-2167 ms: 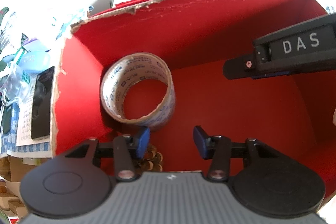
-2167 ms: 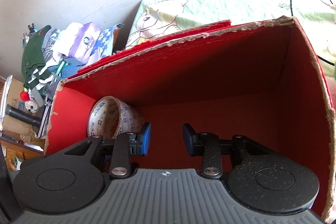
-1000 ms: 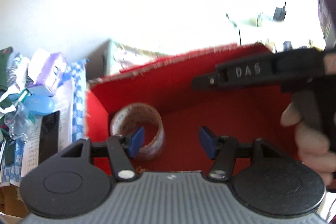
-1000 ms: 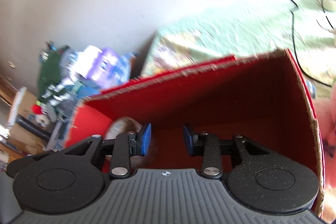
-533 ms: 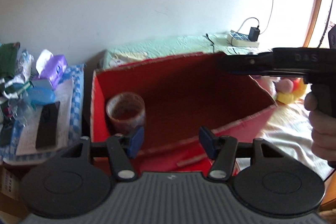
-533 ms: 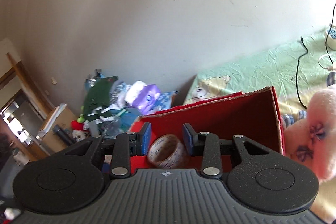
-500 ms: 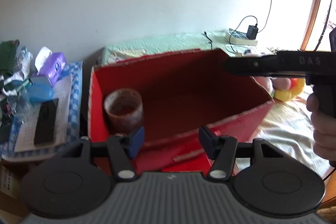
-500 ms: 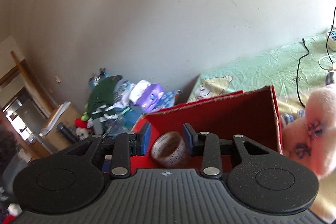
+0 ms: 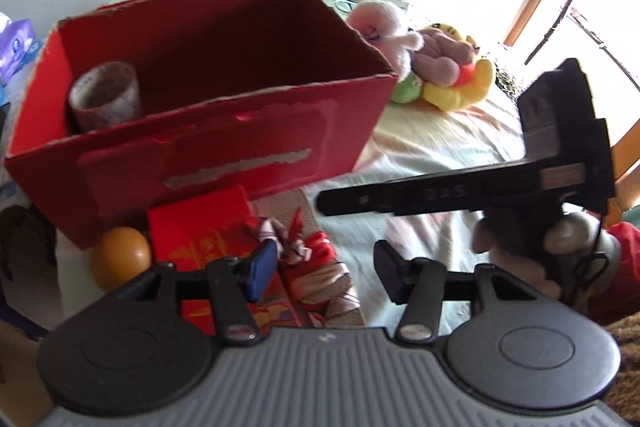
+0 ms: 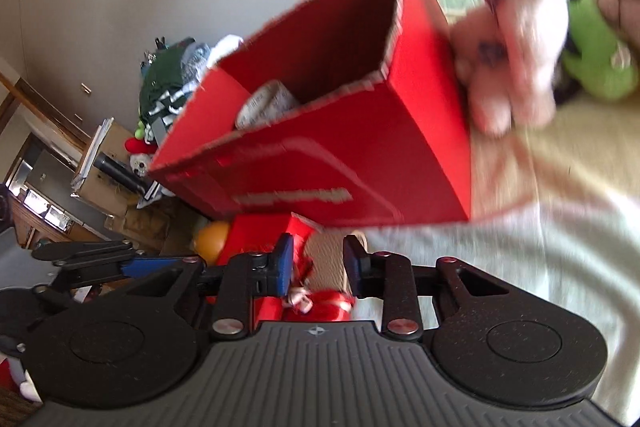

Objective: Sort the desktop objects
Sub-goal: 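Withdraw the right gripper from the box toward the gift packet, then close the right gripper on the ribbon-wrapped cloth bundle and lift it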

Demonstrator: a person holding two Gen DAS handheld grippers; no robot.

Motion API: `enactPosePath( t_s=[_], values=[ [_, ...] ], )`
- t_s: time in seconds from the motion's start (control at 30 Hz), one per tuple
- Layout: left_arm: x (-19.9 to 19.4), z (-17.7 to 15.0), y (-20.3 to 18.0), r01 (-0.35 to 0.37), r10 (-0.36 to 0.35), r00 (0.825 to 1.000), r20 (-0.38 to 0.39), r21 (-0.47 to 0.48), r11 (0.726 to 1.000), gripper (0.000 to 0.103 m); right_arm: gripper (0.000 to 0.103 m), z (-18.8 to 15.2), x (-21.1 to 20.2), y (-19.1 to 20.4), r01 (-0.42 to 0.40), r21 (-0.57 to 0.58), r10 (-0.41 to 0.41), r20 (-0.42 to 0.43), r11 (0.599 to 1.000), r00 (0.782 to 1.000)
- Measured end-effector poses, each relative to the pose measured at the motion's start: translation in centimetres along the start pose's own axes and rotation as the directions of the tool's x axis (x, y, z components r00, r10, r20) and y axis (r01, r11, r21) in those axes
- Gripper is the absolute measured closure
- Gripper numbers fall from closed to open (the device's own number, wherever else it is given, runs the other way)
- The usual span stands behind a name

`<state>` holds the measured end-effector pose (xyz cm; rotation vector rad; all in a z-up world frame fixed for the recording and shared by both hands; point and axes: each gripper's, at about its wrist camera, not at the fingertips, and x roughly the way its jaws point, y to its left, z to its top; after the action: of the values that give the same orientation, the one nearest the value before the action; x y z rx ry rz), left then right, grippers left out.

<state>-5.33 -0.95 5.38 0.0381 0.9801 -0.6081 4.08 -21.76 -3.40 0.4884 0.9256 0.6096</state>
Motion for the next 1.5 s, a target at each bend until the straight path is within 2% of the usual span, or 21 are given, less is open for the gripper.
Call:
enactPosePath(
  t_s=[0.13, 0.23, 0.33, 0.53, 0.77, 0.93, 1.13, 1.37, 1.5],
  values=[
    [1.1, -0.2, -0.5, 0.026, -0.028, 0.998, -0.048, -0.033, 0.999, 0.048, 0.073, -0.3, 1.1, -0.5, 0.001, 0.007, -0.001, -0.022, 1.000, 1.000],
    [1.7, -0.6, -0.9, 0.018, -0.022, 0.997, -0.075, -0.050, 0.999, 0.048, 0.075, -0.3, 1.8, -1.3, -0.016, 0.032, 0.017, -0.039, 0.999, 0.999],
    [1.9, -0.8, -1.2, 0.008, -0.014, 0.996, -0.086, -0.064, 0.998, 0.048, 0.085, -0.2, 2.2, -1.7, -0.060, 0.042, 0.062, -0.047, 0.997, 0.997],
    [2.8, -1.2, -1.7, -0.033, 0.022, 0.993, -0.113, -0.094, 0.995, 0.048, 0.087, 0.0, 3.3, -2.8, -0.117, 0.107, 0.126, -0.081, 0.987, 0.989],
    [3.5, -1.2, -2.5, -0.063, 0.049, 0.991, -0.125, -0.113, 0.992, 0.048, 0.099, 0.3, 2.2, -4.4, -0.227, 0.218, 0.249, -0.081, 0.949, 0.965],
    [4.6, -0.8, -3.6, -0.074, 0.063, 0.988, -0.139, -0.079, 0.994, 0.048, 0.099, 0.2, -0.2, -5.1, -0.228, 0.225, 0.248, -0.065, 0.947, 0.967],
    [7.2, -0.4, -4.7, -0.101, 0.093, 0.979, -0.181, -0.033, 0.994, 0.047, 0.099, 0.2, -3.5, -6.5, -0.188, 0.227, 0.196, -0.014, 0.956, 0.981],
    [9.8, 0.0, -6.9, -0.039, 0.051, 0.975, -0.214, 0.059, 0.998, 0.066, 0.099, -0.6, -4.8, -7.1, -0.157, 0.237, 0.151, 0.041, 0.959, 0.988],
    [9.6, 0.9, -8.2, -0.012, 0.034, 0.981, -0.192, 0.117, 0.993, 0.069, 0.098, -0.3, -6.3, -7.7, -0.144, 0.244, 0.127, 0.084, 0.959, 0.988]
  ],
)
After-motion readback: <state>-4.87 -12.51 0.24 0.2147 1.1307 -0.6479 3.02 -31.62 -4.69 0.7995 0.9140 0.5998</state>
